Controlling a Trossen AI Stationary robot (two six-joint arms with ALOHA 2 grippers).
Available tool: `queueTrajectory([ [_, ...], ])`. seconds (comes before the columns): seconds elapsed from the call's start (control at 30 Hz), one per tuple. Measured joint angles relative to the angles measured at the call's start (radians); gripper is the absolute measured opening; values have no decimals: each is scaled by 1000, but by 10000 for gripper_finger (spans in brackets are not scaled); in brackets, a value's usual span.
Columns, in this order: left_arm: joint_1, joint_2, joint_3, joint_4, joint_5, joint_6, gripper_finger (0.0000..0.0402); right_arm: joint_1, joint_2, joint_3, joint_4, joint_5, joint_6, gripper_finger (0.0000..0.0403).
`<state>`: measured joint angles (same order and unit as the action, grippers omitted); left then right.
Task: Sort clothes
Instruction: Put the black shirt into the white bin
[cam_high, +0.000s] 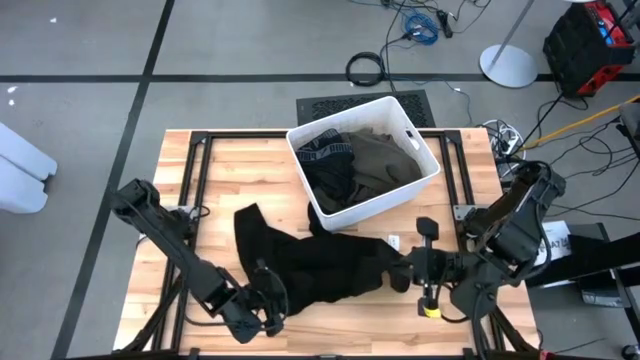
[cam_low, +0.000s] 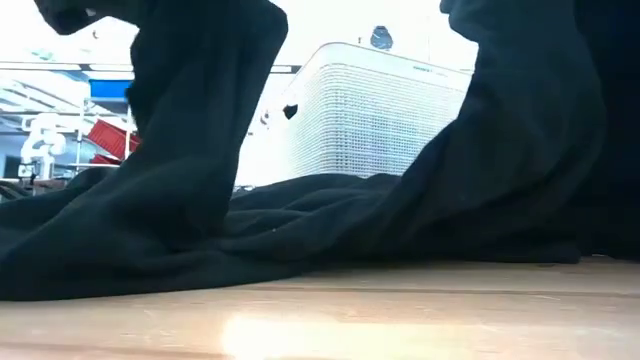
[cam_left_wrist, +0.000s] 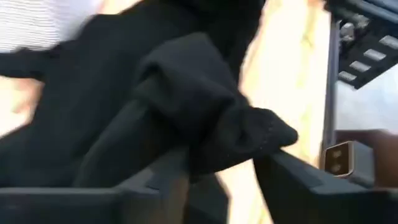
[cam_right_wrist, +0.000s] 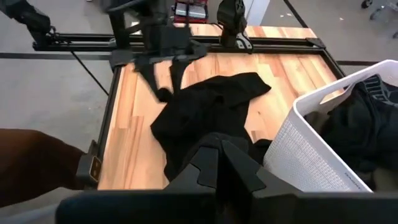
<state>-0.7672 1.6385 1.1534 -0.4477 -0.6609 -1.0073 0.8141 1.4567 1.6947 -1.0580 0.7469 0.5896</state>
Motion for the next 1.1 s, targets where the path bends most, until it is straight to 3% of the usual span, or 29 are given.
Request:
queueTrajectory([
  [0.1, 7, 36, -1, 236, 20, 130, 226, -40, 0, 0, 0, -42, 0, 0],
  [0.27, -14, 56, 1, 860, 174, 603, 252, -127, -2, 0, 0, -109, -28, 0],
  [0.43, -56, 62, 73, 1066, 196, 969, 245, -230, -4, 0, 9, -203, -68, 0],
  [0.57, -66, 112, 197, 968, 186, 1160, 229, -328, -4, 0, 82, -372, -90, 0],
  [0.8, 33, 285, 419, 533, 105, 1186, 217, -473, -4, 0, 206, -733, -91, 0],
  [0.9, 73, 342, 490, 511, 89, 1286, 216, -501, -4, 0, 223, -777, -69, 0],
  [1.1, 116, 450, 617, 437, -19, 1650, 216, -501, -8, 0, 215, -799, -76, 0],
])
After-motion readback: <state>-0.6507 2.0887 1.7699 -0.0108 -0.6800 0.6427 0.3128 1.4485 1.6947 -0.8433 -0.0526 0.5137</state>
